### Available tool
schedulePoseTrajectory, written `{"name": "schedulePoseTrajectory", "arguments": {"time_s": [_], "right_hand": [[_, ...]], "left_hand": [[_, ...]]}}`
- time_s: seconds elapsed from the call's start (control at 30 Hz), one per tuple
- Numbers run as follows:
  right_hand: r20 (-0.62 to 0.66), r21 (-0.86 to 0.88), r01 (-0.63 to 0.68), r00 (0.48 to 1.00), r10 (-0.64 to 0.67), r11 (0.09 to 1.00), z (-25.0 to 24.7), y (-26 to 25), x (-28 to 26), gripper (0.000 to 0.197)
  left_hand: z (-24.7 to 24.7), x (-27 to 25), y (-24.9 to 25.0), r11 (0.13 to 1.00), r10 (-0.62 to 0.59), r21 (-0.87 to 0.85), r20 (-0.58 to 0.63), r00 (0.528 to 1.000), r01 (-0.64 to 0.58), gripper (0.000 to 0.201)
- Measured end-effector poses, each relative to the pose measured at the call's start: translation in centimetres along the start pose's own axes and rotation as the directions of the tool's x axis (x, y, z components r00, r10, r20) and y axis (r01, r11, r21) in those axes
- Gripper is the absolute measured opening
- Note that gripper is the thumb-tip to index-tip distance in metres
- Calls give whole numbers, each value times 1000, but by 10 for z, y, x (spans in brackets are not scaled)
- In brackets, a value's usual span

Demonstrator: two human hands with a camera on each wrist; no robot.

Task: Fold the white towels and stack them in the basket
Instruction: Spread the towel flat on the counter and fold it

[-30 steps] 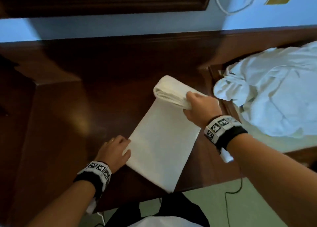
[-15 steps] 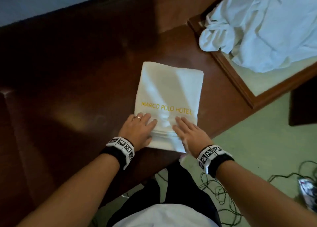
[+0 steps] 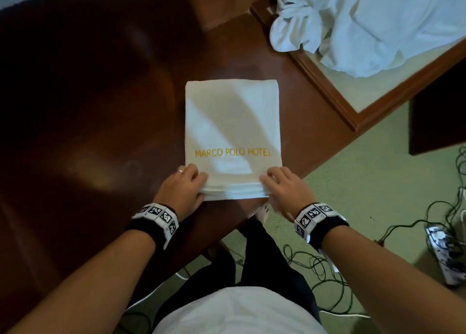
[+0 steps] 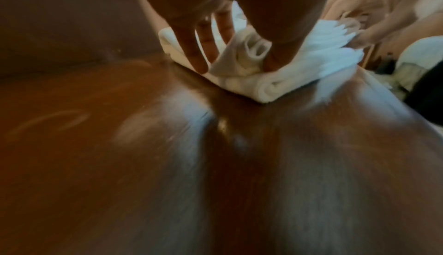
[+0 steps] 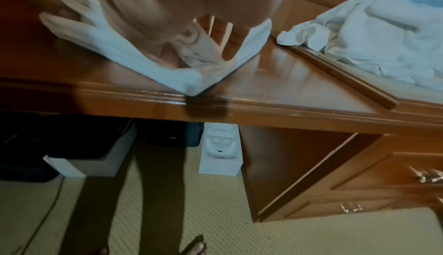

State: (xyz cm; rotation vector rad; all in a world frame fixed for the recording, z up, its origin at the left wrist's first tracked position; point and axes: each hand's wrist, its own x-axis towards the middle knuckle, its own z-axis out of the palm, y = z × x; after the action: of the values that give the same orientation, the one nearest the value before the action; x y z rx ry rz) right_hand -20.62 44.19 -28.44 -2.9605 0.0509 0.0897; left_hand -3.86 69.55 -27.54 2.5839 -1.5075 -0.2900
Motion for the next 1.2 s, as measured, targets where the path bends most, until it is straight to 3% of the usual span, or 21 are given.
{"name": "schedulePoseTrajectory", "arguments": {"time_s": [0.13, 0.2, 0.3, 0.4, 0.5, 0.63, 0.73, 0.8, 0.9, 1.03, 1.13, 1.2], "right_hand": [[-153, 50, -30, 987, 37, 998, -15, -6, 4, 23], [-109, -22, 3, 994, -5, 1000, -11, -4, -6, 26], [10, -58, 16, 1000, -15, 998, 1, 0, -21, 36], [-25, 14, -21, 999, 21, 1000, -1, -2, -18, 25], [-16, -6, -13, 1000, 13, 1000, -3, -3, -16, 15], [88, -100, -30, 995, 38, 995, -4, -10, -14, 30], [111, -98, -23, 993, 34, 995, -17, -19, -7, 27], [98, -59, 31, 995, -25, 998, -21, -27, 2, 25], [103, 1, 94, 990, -93, 996, -14, -35, 13, 19], [37, 109, 71, 996, -76, 992, -5, -35, 13, 10], [16, 169, 49, 998, -52, 984, -5, -31, 12, 12], [24, 191, 27, 999, -32, 981, -3, -29, 11, 12]], "left_hand": [[-8, -1, 7, 996, -39, -86, -180, 983, 24, 29], [-1, -8, 6, 998, -6, -58, -133, 991, -2, 32], [12, -19, 2, 997, -2, -72, 38, 999, 4, 45], [9, -20, 1, 982, -53, -180, 37, 998, 59, 41], [11, -23, 3, 985, -31, -169, 7, 999, 32, 30], [15, -23, 9, 986, -61, -150, 71, 996, 71, 32], [12, -19, 8, 982, -56, -174, 83, 995, 70, 19], [9, -17, 3, 982, -45, -177, 95, 994, 61, 21], [3, -16, 3, 995, -20, -98, 73, 997, 27, 24], [-3, -12, 18, 994, 12, 107, -57, 998, -5, 22], [-1, 2, 31, 981, 103, 175, -88, 991, -86, 21], [-4, 12, 37, 978, 83, 198, -95, 992, -63, 21]]}}
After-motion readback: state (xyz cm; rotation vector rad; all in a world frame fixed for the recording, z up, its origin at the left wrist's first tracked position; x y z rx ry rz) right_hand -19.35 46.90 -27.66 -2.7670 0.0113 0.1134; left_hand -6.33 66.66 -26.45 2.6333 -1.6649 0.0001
